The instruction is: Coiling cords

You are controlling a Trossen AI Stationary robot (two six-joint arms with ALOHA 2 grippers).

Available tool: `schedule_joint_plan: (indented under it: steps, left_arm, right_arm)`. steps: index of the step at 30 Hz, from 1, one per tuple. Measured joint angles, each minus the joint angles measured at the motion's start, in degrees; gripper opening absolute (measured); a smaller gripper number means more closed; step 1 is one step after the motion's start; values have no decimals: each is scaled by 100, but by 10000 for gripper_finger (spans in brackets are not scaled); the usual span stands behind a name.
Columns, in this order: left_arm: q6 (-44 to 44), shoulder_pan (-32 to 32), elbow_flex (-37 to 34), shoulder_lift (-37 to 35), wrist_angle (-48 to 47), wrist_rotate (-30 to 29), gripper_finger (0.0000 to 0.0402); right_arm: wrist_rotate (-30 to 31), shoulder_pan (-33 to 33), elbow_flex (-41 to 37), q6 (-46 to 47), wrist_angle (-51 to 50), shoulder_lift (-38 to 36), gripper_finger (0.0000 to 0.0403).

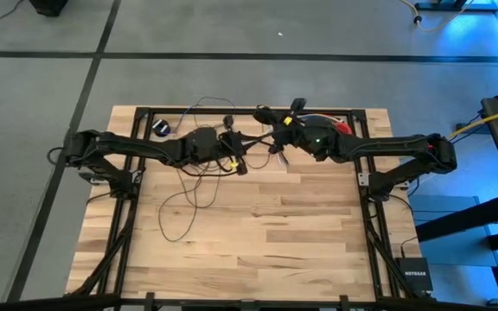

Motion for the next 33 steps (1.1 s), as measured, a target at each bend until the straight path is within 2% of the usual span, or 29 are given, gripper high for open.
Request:
schedule_joint_plan:
  steps: [3,6,12,15,19,23,27,33]
  left_arm:
    - [-126,-29,1,-92,-470,-447,28]
    - [-324,124,-11,40,-943,-587,63]
    - [-449,630,-4,777,-529,-555,142]
    - [-333,901,-15,1137,-86,-218,163]
    - [-355,1191,-144,1220,927,485,166]
    - [70,1469,-318,1235,1570,962,156]
    - [3,1604,-326,1286,1469,1670,148]
    - [61,1569,-326,1282,1119,1792,143]
  right_arm:
    - [-32,2,1,-1,-88,-97,5]
    - [-41,4,0,38,-175,-178,5]
    - [-175,4,2,136,-138,-202,5]
    - [-286,4,2,149,6,-202,5]
    - [-288,4,2,149,-103,-202,5]
    - [-286,0,2,149,-176,-202,5]
    - [-287,2,2,149,-108,-202,5]
    - [-290,0,2,149,-49,-202,5]
